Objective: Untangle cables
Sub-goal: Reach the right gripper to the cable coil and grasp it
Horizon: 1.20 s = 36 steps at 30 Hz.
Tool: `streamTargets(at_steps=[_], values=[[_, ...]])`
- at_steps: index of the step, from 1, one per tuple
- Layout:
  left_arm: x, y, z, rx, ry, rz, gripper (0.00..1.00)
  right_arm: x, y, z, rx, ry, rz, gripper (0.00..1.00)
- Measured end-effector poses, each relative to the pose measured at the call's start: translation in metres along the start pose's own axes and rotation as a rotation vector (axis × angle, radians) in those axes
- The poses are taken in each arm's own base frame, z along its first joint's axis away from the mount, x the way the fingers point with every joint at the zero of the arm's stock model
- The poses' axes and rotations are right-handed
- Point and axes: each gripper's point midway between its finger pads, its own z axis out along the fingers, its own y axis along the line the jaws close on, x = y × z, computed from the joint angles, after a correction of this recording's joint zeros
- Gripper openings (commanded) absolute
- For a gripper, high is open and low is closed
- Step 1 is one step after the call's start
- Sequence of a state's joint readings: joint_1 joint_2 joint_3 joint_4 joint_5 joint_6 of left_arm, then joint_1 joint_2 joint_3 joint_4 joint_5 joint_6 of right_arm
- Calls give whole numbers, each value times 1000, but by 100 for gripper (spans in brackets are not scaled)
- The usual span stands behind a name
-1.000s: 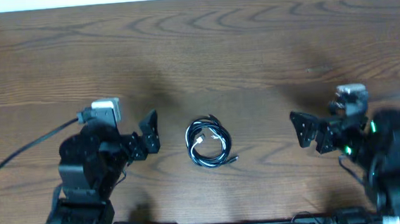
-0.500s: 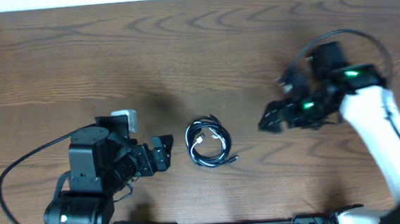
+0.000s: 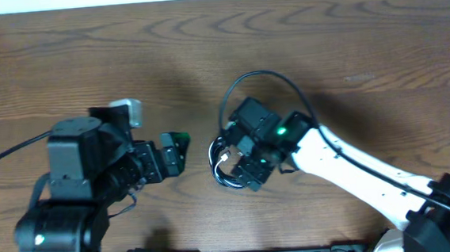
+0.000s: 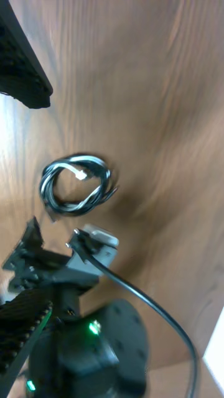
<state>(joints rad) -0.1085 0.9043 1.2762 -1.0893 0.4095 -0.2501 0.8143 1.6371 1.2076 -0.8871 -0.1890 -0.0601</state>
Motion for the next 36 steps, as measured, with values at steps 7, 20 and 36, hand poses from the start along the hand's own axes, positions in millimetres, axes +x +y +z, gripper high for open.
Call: streamTargets(at_steps=[7, 20, 36], values=[[-18, 37, -24, -181, -127, -69, 98, -28, 0, 40, 37, -50, -66, 71], [-19, 94, -37, -367, -151, -266, 91, -25, 21, 90, -18, 6, -76, 43], [-11, 93, -36, -365, -122, -278, 91, -20, 48, 106, -47, 34, -79, 1]])
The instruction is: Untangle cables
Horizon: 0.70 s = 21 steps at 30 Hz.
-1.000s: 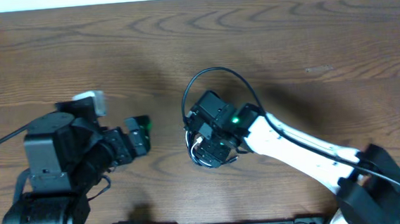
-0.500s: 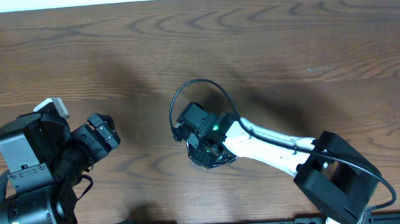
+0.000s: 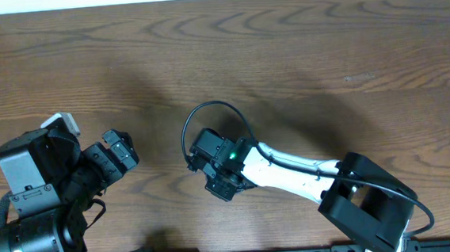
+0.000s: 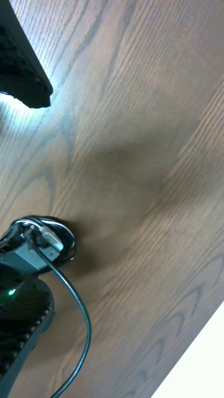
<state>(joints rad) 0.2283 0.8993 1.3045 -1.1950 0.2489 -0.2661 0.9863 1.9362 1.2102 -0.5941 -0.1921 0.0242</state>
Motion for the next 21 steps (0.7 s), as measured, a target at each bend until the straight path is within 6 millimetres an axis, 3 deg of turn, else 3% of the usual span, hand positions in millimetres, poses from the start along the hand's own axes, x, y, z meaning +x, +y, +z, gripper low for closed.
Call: streamTargets(at_steps=[2, 3, 4, 7, 10, 12, 15, 16, 19, 21], values=[[0, 0, 0, 0, 0, -4, 59, 0, 0, -1, -1, 4, 25, 1], [0, 0, 0, 0, 0, -5, 46, 1, 0, -2, 0, 9, 33, 1], [0, 0, 0, 0, 0, -2, 40, 2, 0, -3, 1, 20, 47, 1], [1, 0, 0, 0, 2, -2, 36, 6, -5, -17, 10, 60, 86, 1], [2, 1, 0, -2, 7, -1, 36, -1, -17, -50, 51, 40, 123, 1], [3, 1, 0, -3, 10, -2, 36, -17, -36, -91, 134, -44, 167, 1], [3, 1, 0, -4, 13, -2, 36, -45, -74, -177, 303, -290, 306, 1], [3, 1, 0, -4, 13, -2, 36, -53, -84, -215, 342, -408, 354, 1], [3, 1, 0, -4, 14, -2, 36, -63, -81, -273, 309, -582, 354, 1], [3, 1, 0, -4, 13, -2, 36, -64, -61, -288, 228, -620, 269, 1]])
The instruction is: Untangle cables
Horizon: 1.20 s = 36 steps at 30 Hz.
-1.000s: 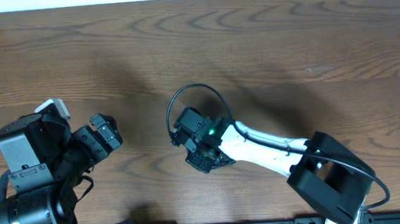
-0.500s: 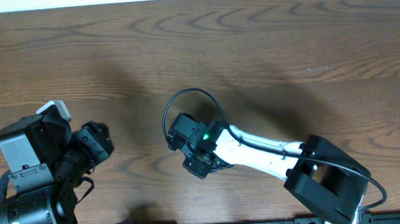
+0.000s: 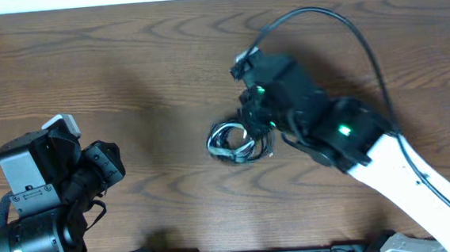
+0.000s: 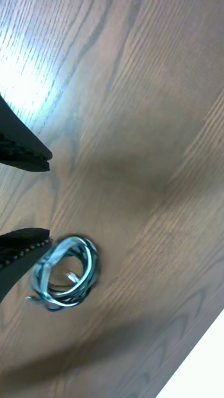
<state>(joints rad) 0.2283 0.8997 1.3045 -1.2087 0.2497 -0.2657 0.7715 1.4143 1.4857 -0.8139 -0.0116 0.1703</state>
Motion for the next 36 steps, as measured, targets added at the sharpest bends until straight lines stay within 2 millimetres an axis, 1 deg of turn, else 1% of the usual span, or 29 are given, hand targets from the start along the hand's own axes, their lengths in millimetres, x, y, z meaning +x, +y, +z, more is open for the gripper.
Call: streamTargets(at_steps=[2, 3, 5, 6, 7, 9, 10, 11, 12, 15, 18, 20, 21, 25, 28, 30, 32, 34, 36], values=[[0, 0, 0, 0, 0, 0, 36, 5, 16, -6, -86, 17, -55, 1], [0, -1, 0, 3, 2, 0, 36, 10, 18, -6, -97, 36, -69, 1], [2, -2, 0, 14, 11, -5, 25, 21, 12, -3, -66, 82, -68, 1], [4, -4, 0, 23, 19, -3, 22, 27, 4, -1, -22, 110, -58, 11], [6, -5, 0, 34, 28, 0, 22, 31, -4, 1, 15, 128, -49, 29], [8, -11, -1, 67, 41, 24, 23, 46, -23, 4, 126, 188, -18, 52], [10, -13, -1, 81, 47, 37, 38, 54, -32, 4, 176, 223, -8, 59], [11, -16, -1, 95, 53, 53, 52, 60, -40, 5, 223, 248, 2, 70], [11, -17, 0, 104, 56, 70, 60, 66, -48, 5, 271, 272, 14, 78], [13, -21, 3, 130, 75, 131, 63, 80, -70, 7, 387, 329, 63, 88], [20, -29, 13, 183, 133, 207, 65, 87, -84, 18, 451, 359, 108, 88], [27, -35, 23, 213, 189, 246, 65, 93, -89, 28, 475, 387, 127, 87], [30, -38, 30, 226, 222, 265, 63, 96, -90, 34, 482, 403, 134, 86], [37, -50, 59, 266, 334, 333, 61, 110, -90, 51, 482, 462, 151, 85], [46, -61, 82, 290, 419, 378, 61, 113, -84, 57, 448, 473, 170, 86], [57, -67, 95, 299, 489, 402, 60, 108, -78, 58, 411, 450, 186, 89], [67, -73, 107, 307, 551, 422, 61, 98, -73, 54, 379, 405, 196, 91], [80, -81, 124, 315, 614, 454, 60, 82, -68, 44, 347, 340, 196, 91], [92, -91, 141, 326, 663, 493, 61, 69, -67, 27, 329, 279, 195, 92]])
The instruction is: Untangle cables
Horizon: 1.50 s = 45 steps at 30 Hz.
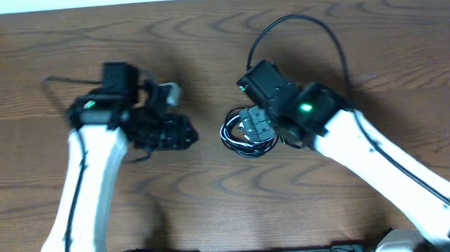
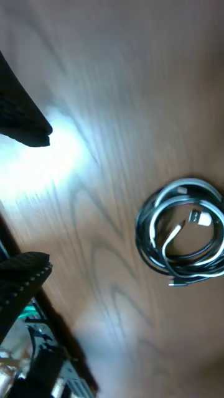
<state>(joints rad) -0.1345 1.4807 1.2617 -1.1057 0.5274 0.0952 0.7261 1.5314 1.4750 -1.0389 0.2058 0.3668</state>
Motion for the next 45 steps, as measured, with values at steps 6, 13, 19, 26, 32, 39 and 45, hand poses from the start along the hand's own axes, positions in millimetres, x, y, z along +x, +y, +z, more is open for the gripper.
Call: streamTargets(at_steps=[6, 13, 19, 26, 32, 39, 45], values=[[-19, -16, 60, 22, 70, 106, 61, 3, -34, -50, 20, -72, 38, 92], [-44, -16, 89, -3, 22, 125, 61, 23, -60, -61, 75, -12, 48, 92], [-62, -2, 89, -87, -49, 103, 59, 25, -63, -77, 65, -48, 43, 95], [-68, -1, 94, -121, -76, 72, 59, 21, -61, -87, 34, -92, 45, 97], [-56, -4, 130, -145, 7, 89, 59, 18, -48, -88, -40, -99, 44, 99], [-40, 12, 165, -177, 109, 69, 48, 20, -44, -88, -63, -88, 42, 94], [-37, 13, 167, -179, 123, 57, 8, 21, -43, -88, -68, -85, 36, 1]])
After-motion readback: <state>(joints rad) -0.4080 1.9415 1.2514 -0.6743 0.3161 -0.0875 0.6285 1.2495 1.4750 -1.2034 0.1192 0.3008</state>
